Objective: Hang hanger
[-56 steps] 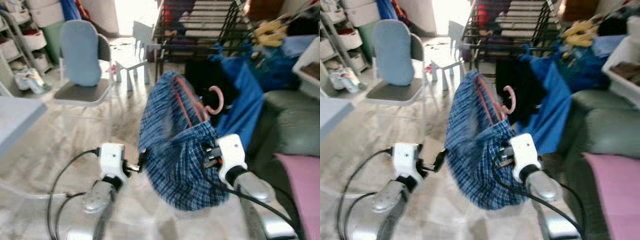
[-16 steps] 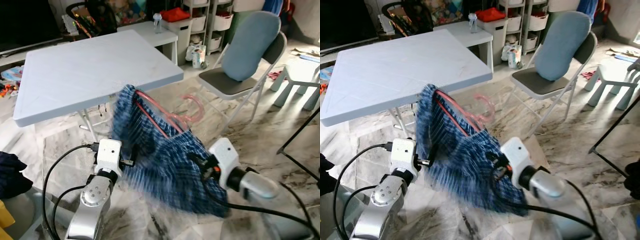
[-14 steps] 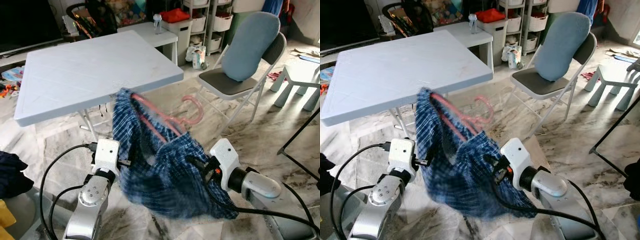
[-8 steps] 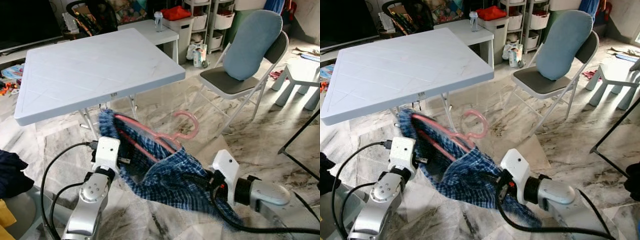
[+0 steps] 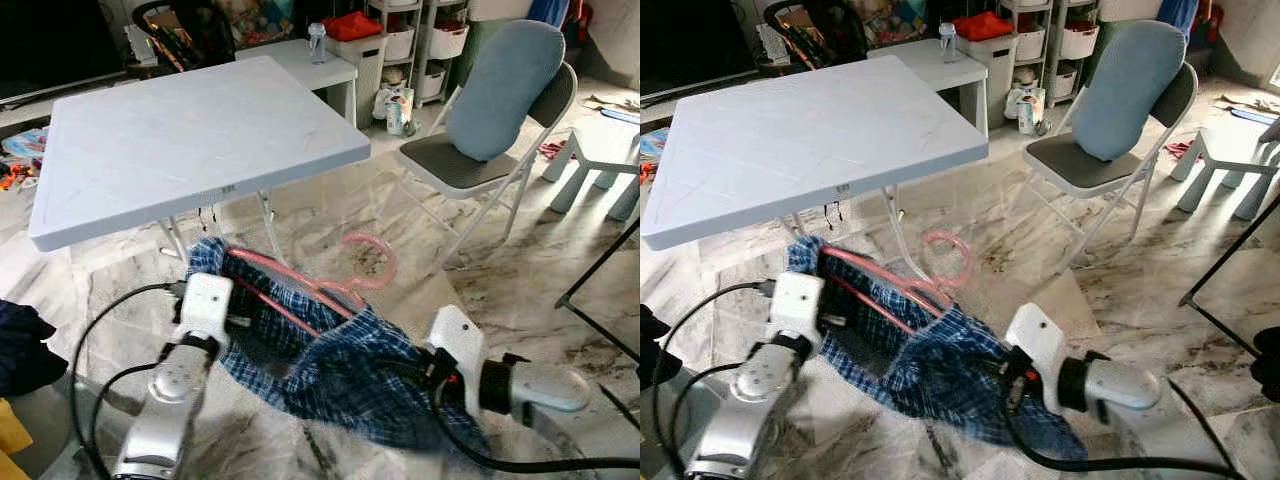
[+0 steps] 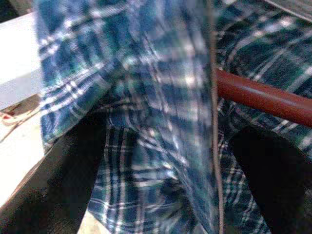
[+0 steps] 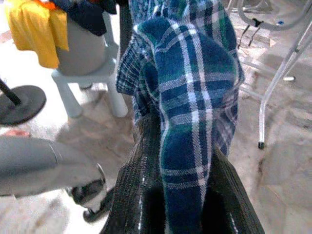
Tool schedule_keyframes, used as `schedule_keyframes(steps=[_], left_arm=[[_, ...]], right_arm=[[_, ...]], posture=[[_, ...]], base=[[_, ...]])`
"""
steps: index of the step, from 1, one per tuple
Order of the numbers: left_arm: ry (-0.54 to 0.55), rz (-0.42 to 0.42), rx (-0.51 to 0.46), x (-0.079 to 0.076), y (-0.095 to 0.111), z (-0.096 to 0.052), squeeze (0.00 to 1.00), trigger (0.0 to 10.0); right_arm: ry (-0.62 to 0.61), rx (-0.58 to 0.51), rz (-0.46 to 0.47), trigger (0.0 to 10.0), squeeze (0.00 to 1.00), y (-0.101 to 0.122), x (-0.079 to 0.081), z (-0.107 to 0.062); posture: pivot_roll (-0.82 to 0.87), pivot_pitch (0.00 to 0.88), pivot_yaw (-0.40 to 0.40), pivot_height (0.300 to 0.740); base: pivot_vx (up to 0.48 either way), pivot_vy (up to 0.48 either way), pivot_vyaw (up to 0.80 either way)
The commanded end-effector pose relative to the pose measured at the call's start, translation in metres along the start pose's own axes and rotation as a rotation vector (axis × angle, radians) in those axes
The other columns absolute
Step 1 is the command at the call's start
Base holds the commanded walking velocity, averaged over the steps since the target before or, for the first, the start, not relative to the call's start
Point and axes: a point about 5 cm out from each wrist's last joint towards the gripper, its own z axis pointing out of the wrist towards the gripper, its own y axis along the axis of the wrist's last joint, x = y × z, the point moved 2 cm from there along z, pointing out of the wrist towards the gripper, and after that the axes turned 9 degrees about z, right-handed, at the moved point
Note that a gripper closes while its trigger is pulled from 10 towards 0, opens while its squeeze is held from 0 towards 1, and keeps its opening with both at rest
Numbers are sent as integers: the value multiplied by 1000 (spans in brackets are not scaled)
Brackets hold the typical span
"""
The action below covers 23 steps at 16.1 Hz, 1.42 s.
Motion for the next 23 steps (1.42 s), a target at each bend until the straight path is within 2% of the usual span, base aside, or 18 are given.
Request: schedule_keyframes(steps=[1,4,5,7,10,12,13,14,16,18,20,21,22,23], left_arm=[[50,18,-9,14,2,2,0,10000],[67,10,-41,25,14,4,0,10000],[51,-25,-34,24,15,5,0,10000],[27,-185,-2,19,19,8,0,10000],[-6,-210,-27,16,28,10,0,10000],[-10,-214,9,20,19,11,0,10000],[-22,-217,37,18,13,10,0,10000],[-39,-214,59,15,7,9,0,10000],[-57,-211,71,11,4,9,0,10000],[-92,-227,94,3,0,8,0,10000],[-166,-273,90,-10,2,4,0,10000],[-282,-347,43,-27,12,-2,161,10000],[-378,-357,-5,-39,21,-9,1000,10000],[-437,-311,-47,-46,27,-14,1000,10000]], right_arm=[[-20,41,-23,10000,0,-8,-9,-8],[-84,143,-66,10000,0,-25,-27,-25],[-112,180,-99,10000,0,-29,-34,-31],[-119,249,-183,10000,0,-35,-42,-42],[-35,282,-234,10000,0,-33,-37,-56],[50,217,-252,10000,0,-12,-32,-72],[52,179,-248,10000,0,1,-36,-82],[39,126,-203,10000,0,18,-44,-93],[47,59,-169,10000,0,32,-47,-104],[18,-22,-128,10000,0,43,-55,-109],[-30,-67,-99,10000,0,46,-60,-99],[-74,-105,-70,10000,0,46,-62,-83],[-108,-132,-53,10000,0,45,-62,-70],[-137,-136,-34,10000,0,44,-63,-61]], posture=[[-142,0,31,740],[-139,0,28,740],[-144,0,30,740],[-146,0,35,740],[-145,0,39,740],[-156,0,49,740],[-156,0,49,740],[-162,0,54,740],[-163,0,55,740],[-161,0,57,740],[-160,0,56,740],[-155,0,51,740],[-151,0,52,740],[-151,0,52,740]], base=[[0,0,0],[0,0,0],[0,0,0],[0,0,0],[0,0,0],[0,0,0],[0,0,0],[0,0,0],[0,0,0],[0,0,0],[0,0,0],[0,0,0],[0,0,0],[0,0,0]])
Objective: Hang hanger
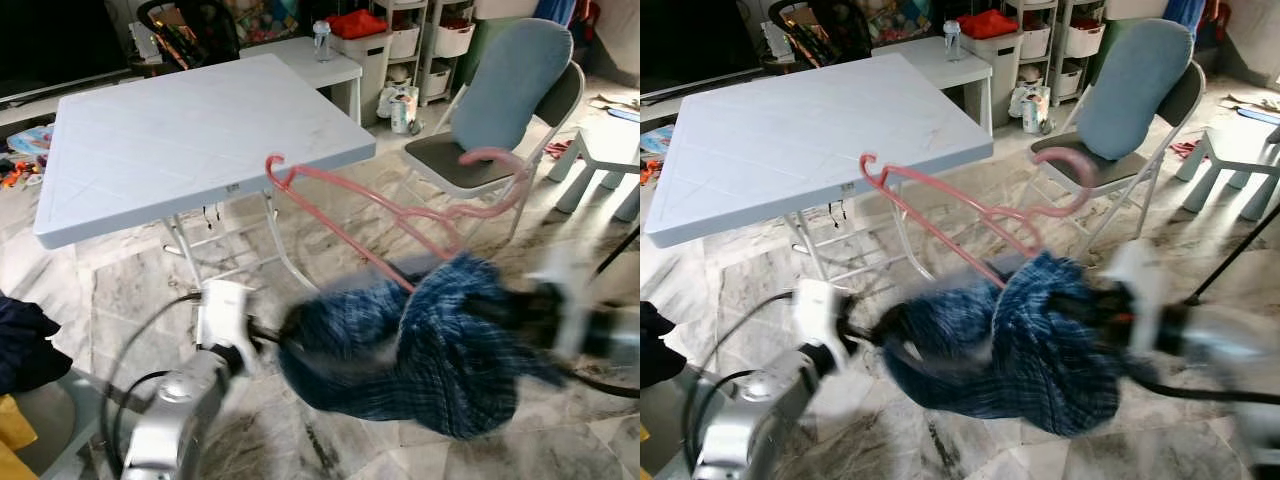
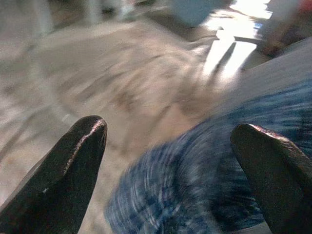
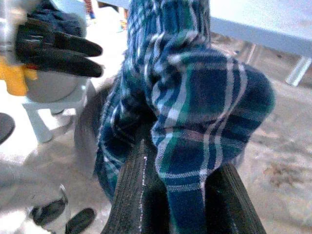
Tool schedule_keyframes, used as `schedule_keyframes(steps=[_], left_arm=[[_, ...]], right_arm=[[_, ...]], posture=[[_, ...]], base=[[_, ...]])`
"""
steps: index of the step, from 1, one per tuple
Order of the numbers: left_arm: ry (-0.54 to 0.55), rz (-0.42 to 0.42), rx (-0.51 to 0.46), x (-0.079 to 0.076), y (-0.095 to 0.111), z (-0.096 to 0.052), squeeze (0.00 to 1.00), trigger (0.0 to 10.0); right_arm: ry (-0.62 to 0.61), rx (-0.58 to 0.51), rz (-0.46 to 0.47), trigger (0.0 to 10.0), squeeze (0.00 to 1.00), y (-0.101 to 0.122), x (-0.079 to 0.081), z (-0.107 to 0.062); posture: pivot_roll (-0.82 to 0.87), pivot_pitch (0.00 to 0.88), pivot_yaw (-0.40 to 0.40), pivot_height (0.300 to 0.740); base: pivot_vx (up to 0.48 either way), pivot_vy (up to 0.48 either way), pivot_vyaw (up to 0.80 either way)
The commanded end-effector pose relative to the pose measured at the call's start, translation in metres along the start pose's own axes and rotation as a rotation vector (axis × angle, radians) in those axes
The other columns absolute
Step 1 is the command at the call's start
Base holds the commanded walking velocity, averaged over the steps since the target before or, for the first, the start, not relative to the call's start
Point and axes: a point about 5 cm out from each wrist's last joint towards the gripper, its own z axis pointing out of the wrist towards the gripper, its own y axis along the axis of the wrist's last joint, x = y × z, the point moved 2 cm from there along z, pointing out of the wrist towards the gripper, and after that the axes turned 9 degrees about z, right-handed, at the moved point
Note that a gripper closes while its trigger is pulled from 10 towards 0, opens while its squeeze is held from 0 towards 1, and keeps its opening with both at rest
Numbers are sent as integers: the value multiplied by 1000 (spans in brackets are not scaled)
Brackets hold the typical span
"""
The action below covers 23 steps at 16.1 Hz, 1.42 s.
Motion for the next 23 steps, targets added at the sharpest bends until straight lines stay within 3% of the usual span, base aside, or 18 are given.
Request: schedule_keyframes(steps=[1,3,6,8,10,11,14,17,18,20,21,22,23], left_arm=[[-40,66,-47,-4,10,-3,1000,10000],[-90,93,-66,-12,11,-7,1000,10000],[-242,185,-80,-30,11,-16,1000,10000],[-261,215,-105,-32,14,-16,1000,10000],[-334,248,-154,-41,25,-19,1000,10000],[-347,269,-166,-42,28,-20,1000,10000],[-398,359,-160,-37,24,-26,1000,10000],[-427,384,-184,-39,25,-28,1000,10000],[-431,395,-156,-32,20,-28,1000,10000],[-457,422,-130,-23,12,-30,1000,10000],[-465,449,-105,-19,4,-32,675,10000],[-478,456,-100,-19,2,-32,0,10000],[-495,474,-97,-20,0,-33,0,10000]], right_arm=[[-62,12,-34,10000,0,1,-5,5],[-56,2,-67,10000,0,-4,4,18],[-126,65,-229,10000,0,-16,3,35],[-104,76,-206,10000,0,-20,1,38],[-79,150,-385,10000,0,-23,-7,33],[-56,182,-405,10000,0,-25,-9,30],[140,414,-489,10000,0,-52,-9,10],[178,424,-501,10000,0,-52,-11,7],[280,423,-453,10000,0,-50,-2,2],[314,397,-457,10000,0,-45,1,4],[323,350,-447,10000,0,-36,0,7],[329,338,-444,10000,0,-34,0,7],[336,330,-443,10000,0,-31,0,8]], posture=[[-148,0,54,740],[-134,0,49,740],[-133,0,39,740],[-138,0,28,740],[-135,0,16,740],[-138,0,13,740],[-141,0,11,740],[-136,0,19,740],[-140,0,24,740],[-143,0,23,740],[-143,0,23,740],[-143,0,20,740],[-143,0,20,740]], base=[[0,0,0],[0,0,0],[0,0,0],[0,0,0],[0,0,0],[0,0,0],[0,0,0],[0,0,0],[0,0,0],[0,0,0],[0,0,0],[0,0,0],[0,0,0]])
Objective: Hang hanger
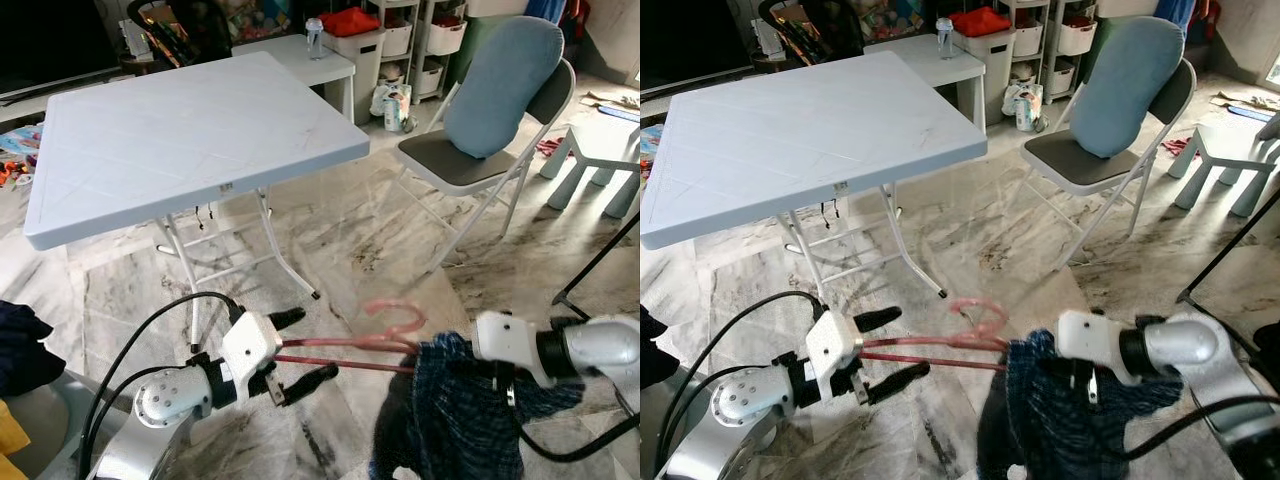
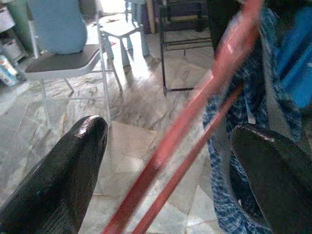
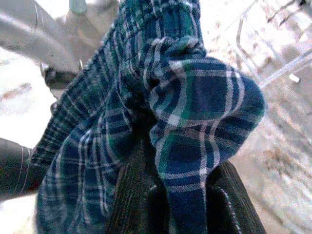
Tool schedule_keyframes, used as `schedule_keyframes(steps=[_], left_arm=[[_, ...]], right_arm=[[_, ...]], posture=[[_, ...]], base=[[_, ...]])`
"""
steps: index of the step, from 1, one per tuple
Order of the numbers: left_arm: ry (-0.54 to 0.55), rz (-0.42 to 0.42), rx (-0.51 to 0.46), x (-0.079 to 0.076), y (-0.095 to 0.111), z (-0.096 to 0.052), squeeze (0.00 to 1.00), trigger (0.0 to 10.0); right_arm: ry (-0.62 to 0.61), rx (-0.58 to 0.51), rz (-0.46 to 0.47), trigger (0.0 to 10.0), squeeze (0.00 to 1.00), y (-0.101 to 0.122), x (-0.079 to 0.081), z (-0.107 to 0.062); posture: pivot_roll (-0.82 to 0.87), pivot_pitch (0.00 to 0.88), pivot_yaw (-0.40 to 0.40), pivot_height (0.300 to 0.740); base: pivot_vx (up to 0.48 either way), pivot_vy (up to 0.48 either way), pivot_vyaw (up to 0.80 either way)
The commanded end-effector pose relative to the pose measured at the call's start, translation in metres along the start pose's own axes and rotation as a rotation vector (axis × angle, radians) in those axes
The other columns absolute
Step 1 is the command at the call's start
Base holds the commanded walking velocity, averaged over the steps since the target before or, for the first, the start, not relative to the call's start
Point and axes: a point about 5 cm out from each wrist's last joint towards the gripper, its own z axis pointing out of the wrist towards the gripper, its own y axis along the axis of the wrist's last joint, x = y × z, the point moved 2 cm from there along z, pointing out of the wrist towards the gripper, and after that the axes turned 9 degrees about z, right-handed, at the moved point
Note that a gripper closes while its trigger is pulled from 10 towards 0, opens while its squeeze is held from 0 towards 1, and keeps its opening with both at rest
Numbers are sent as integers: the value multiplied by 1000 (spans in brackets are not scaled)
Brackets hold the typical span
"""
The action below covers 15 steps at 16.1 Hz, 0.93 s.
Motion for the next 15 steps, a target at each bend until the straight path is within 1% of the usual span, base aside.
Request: schedule_keyframes(steps=[1,3,4,5,6,7,9,10,11,12,15], left_arm=[[-41,39,9,-2,-2,-1,0,10000],[-73,43,3,-2,-2,1,0,10000],[-80,53,-5,0,-2,2,0,5804],[-76,75,-14,5,-1,3,0,3922],[-58,89,-21,11,0,2,0,1608],[-51,90,-28,15,0,1,0,0],[-43,98,-35,18,1,1,0,0],[-17,125,-48,22,4,2,0,8235],[-4,130,-52,24,5,2,0,8235],[0,135,-53,26,5,3,0,10000],[-29,115,-43,23,0,2,0,10000]], right_arm=[[0,-42,-53,10000,0,14,-6,-5],[11,-42,-75,10000,0,16,-9,-4],[26,-47,-88,10000,0,18,-9,-3],[40,-44,-103,10000,0,20,-9,-2],[60,-21,-119,10000,0,19,-9,-2],[68,1,-139,10000,0,18,-10,-3],[74,20,-157,10000,0,17,-13,-5],[65,39,-174,10000,0,16,-17,-4],[56,44,-184,10000,0,16,-19,-3],[54,34,-189,10000,0,17,-20,-2],[27,-34,-216,10000,0,30,-24,4]], posture=[[-143,0,20,740],[-143,0,19,740],[-142,0,19,740],[-141,0,19,740],[-142,0,21,740],[-142,0,24,740],[-142,0,25,740],[-143,0,24,740],[-139,0,20,740],[-139,0,20,740],[-145,0,14,740]], base=[[0,0,0],[0,0,0],[0,0,0],[0,0,0],[0,0,0],[0,0,0],[0,0,0],[0,0,0],[0,0,0],[0,0,0],[0,0,0]])
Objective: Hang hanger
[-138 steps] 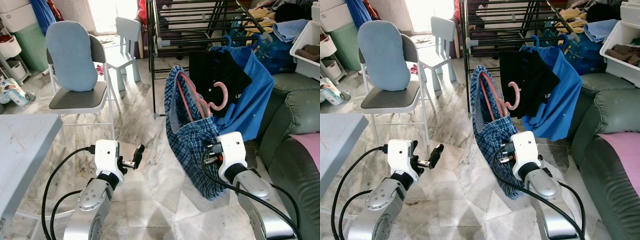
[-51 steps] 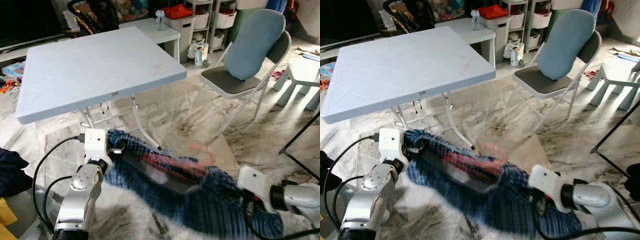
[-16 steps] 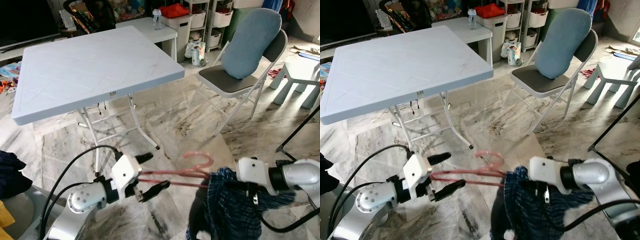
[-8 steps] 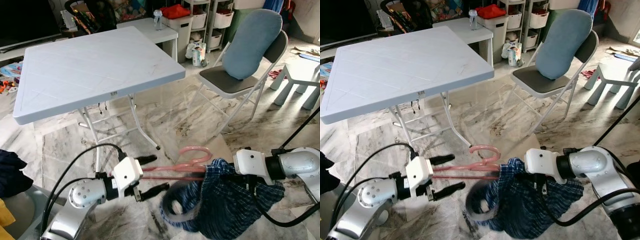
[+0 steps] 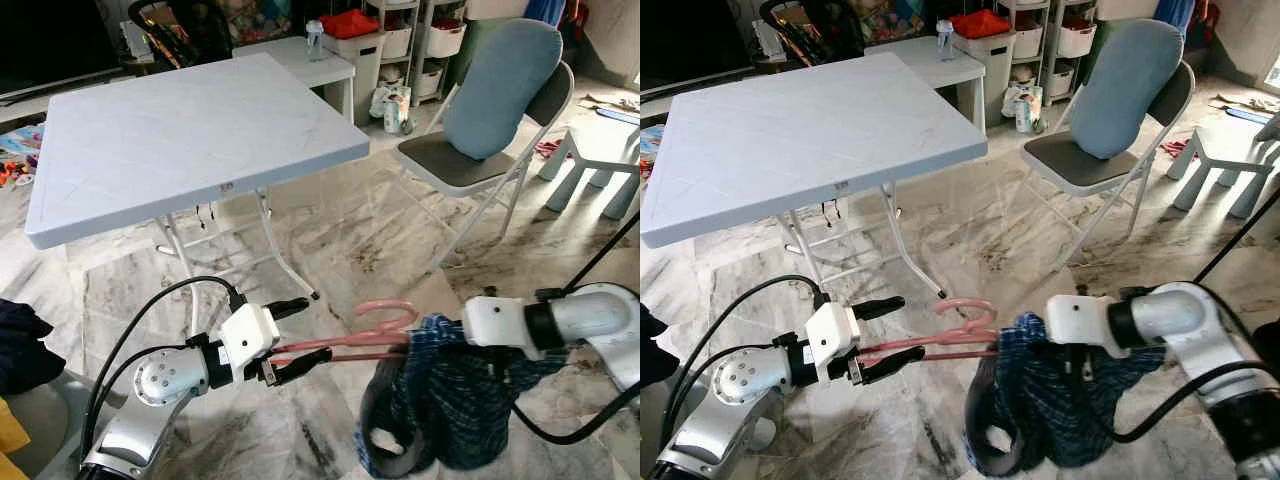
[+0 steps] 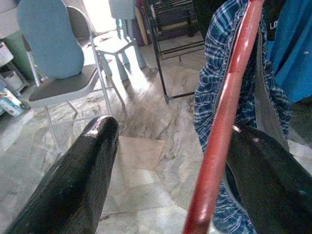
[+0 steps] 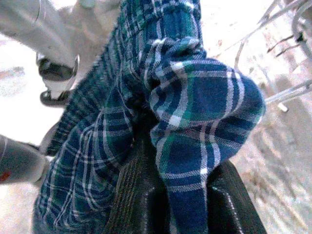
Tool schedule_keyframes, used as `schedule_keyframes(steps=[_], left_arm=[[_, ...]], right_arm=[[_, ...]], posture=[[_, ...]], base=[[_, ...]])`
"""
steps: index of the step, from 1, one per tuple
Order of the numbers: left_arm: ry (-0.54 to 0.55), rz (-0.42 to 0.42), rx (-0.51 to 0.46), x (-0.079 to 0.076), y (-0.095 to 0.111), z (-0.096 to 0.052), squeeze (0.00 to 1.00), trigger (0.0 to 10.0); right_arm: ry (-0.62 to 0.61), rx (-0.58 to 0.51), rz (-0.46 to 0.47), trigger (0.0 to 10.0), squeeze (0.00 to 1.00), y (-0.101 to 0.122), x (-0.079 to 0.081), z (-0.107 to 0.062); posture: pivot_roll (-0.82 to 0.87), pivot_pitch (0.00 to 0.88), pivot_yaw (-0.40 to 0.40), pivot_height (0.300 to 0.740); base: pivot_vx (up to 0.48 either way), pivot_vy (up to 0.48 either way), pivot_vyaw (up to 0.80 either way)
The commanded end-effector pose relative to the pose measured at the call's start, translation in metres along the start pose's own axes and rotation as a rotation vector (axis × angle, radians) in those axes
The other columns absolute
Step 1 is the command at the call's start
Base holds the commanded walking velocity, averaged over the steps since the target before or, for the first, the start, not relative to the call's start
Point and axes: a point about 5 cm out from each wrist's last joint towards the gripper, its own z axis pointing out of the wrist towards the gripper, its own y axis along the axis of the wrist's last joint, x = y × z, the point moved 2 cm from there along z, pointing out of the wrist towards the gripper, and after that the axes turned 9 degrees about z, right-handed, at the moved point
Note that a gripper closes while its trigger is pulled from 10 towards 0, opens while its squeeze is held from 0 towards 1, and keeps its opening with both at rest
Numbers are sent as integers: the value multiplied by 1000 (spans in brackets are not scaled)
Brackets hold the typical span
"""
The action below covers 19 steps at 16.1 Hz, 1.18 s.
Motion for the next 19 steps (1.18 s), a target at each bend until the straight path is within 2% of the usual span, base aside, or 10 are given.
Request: schedule_keyframes(steps=[1,6,7,10,11,12,19], left_arm=[[-15,4,5,2,-2,-2,0,10000],[-68,-7,-7,0,-6,-2,0,10000],[-62,-3,0,2,-8,-1,1000,10000],[-80,-1,6,2,-11,1,1000,10000],[-106,-19,1,0,-12,3,0,745],[-121,-32,-3,-1,-13,4,0,0],[-233,-21,-1,-6,-13,8,0,0]], right_arm=[[-32,-35,-60,10000,0,13,-9,-2],[-70,-94,-132,10000,0,24,-18,0],[-68,-89,-141,10000,0,23,-19,0],[-72,-89,-141,10000,0,23,-19,0],[-73,-92,-142,10000,0,23,-19,0],[-74,-96,-143,10000,0,23,-19,1],[-87,-103,-170,10000,0,24,-22,5]], posture=[[-145,0,13,740],[-148,0,10,740],[-152,0,10,740],[-153,0,12,740],[-153,0,12,740],[-154,0,11,740],[-152,0,15,740]], base=[[0,0,0],[0,0,0],[0,0,0],[0,0,0],[0,0,0],[0,0,0],[0,0,0]])
